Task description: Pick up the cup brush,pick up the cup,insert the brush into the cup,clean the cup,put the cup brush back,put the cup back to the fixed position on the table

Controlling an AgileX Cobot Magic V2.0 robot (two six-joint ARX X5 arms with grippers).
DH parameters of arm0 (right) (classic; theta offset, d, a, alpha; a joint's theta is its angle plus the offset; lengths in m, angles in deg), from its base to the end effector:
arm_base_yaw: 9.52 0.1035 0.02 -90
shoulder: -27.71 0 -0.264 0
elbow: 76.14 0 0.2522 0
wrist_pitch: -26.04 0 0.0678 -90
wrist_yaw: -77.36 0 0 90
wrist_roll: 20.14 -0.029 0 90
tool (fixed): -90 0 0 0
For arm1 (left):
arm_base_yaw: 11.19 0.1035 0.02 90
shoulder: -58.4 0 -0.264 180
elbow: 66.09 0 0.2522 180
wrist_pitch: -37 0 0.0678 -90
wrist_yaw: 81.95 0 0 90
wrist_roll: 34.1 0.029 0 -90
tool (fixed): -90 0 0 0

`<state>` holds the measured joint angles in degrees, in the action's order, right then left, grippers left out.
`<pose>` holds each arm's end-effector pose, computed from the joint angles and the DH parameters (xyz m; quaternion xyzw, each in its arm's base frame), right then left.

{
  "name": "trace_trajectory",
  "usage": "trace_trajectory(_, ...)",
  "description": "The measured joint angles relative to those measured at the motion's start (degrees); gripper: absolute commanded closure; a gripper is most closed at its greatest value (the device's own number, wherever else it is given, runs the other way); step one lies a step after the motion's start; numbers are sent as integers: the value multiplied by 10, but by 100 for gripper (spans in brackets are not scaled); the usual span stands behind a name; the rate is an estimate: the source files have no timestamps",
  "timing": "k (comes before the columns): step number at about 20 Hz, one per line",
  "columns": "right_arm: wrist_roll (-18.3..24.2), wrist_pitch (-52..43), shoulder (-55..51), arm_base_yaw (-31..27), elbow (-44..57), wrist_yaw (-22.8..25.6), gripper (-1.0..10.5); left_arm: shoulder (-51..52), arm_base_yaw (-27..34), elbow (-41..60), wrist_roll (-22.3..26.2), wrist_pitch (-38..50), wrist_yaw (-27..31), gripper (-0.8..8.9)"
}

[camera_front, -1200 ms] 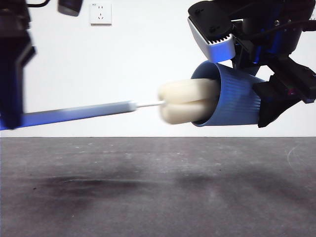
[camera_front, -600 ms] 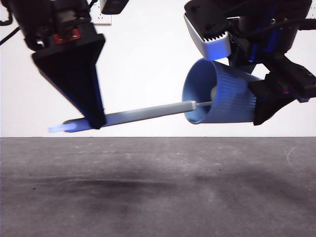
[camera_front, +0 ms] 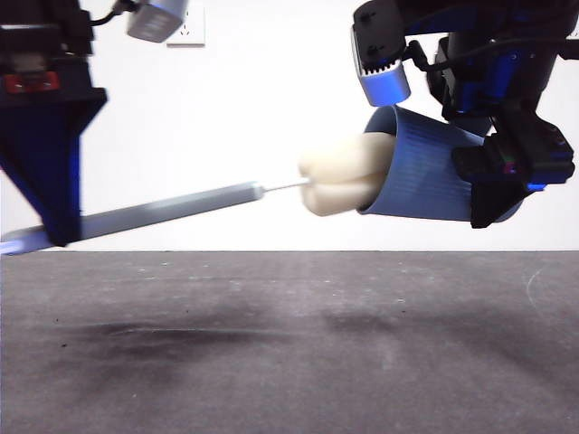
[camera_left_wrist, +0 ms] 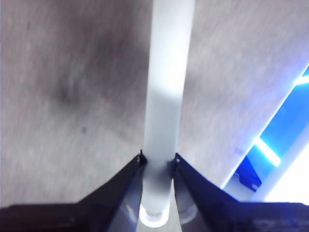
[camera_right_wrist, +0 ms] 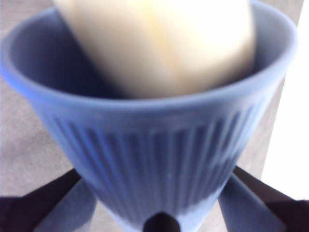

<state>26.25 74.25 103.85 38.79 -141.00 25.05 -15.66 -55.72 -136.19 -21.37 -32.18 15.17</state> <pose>0.1796 0.1750 0.2323 -0.6515 0.3019 0.2168 0.6614 0.1644 -0.1567 0.2475 0.3423 0.5044 -0.3154 0.7272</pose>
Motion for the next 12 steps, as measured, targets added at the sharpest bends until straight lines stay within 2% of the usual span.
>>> trace_trajectory(8,-227,6,0,-27,0,-3,962,36,74,0,-19,-19,3,822)
trace_trajectory(10,-293,6,-2,-31,0,-30,962,36,89,0,-37,3,2,822)
trace_trajectory(12,-362,3,-16,-33,0,-75,962,36,100,0,-80,56,-6,822)
